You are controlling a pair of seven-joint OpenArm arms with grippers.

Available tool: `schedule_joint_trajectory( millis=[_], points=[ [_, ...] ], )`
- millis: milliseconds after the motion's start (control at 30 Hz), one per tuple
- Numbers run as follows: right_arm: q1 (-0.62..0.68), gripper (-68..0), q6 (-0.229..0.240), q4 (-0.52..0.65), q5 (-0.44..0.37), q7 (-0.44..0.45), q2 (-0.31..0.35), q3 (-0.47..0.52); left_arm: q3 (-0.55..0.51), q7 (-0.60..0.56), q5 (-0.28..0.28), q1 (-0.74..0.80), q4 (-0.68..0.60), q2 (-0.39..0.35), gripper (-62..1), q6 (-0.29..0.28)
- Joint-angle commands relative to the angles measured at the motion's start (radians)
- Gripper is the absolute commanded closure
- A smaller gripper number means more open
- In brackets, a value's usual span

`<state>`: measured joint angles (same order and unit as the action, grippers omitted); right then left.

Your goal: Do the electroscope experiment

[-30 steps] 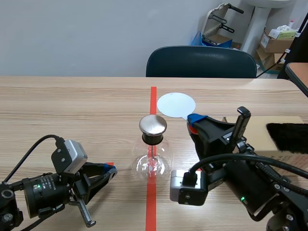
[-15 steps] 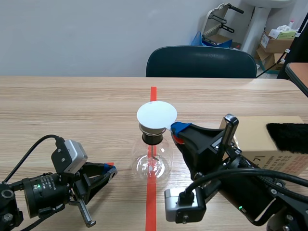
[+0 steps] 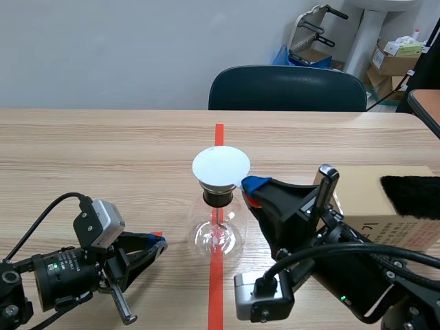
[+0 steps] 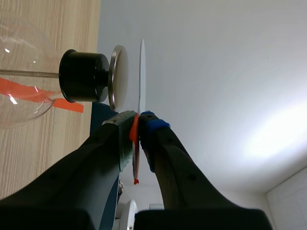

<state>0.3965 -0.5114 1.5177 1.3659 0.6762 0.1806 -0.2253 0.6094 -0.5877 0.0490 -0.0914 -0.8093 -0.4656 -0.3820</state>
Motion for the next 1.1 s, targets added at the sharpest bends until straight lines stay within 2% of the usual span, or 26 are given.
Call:
schedule_joint_trajectory(
  millis=[0,167,300,900,1067],
  points=[
    [-0.011,-1.9,-0.011,0.012,-0.004,-0.003,0.013,0.004,0.001,-0.014,0.010,-0.003,-0.022,0.005,-2.9,-0.002],
    [-0.011,-1.9,-0.011,0.012,-0.004,-0.018,0.013,0.004,0.001,-0.014,0.010,-0.003,-0.022,0.005,-2.9,-0.002],
    [-0.011,-1.9,-0.011,0.012,-0.004,-0.103,0.013,0.004,0.001,-0.014,0.010,-0.003,-0.022,0.005,-2.9,-0.002],
    [-0.008,-2.0,-0.011,0.012,-0.008,-0.697,0.013,0.004,0.001,-0.014,0.010,-0.003,-0.022,0.005,-2.9,-0.002],
    [-0.008,-2.0,-0.011,0.012,-0.008,-0.808,0.013,0.004,0.001,-0.014,0.010,-0.003,-0.022,0.005,-2.9,-0.002]
  ],
)
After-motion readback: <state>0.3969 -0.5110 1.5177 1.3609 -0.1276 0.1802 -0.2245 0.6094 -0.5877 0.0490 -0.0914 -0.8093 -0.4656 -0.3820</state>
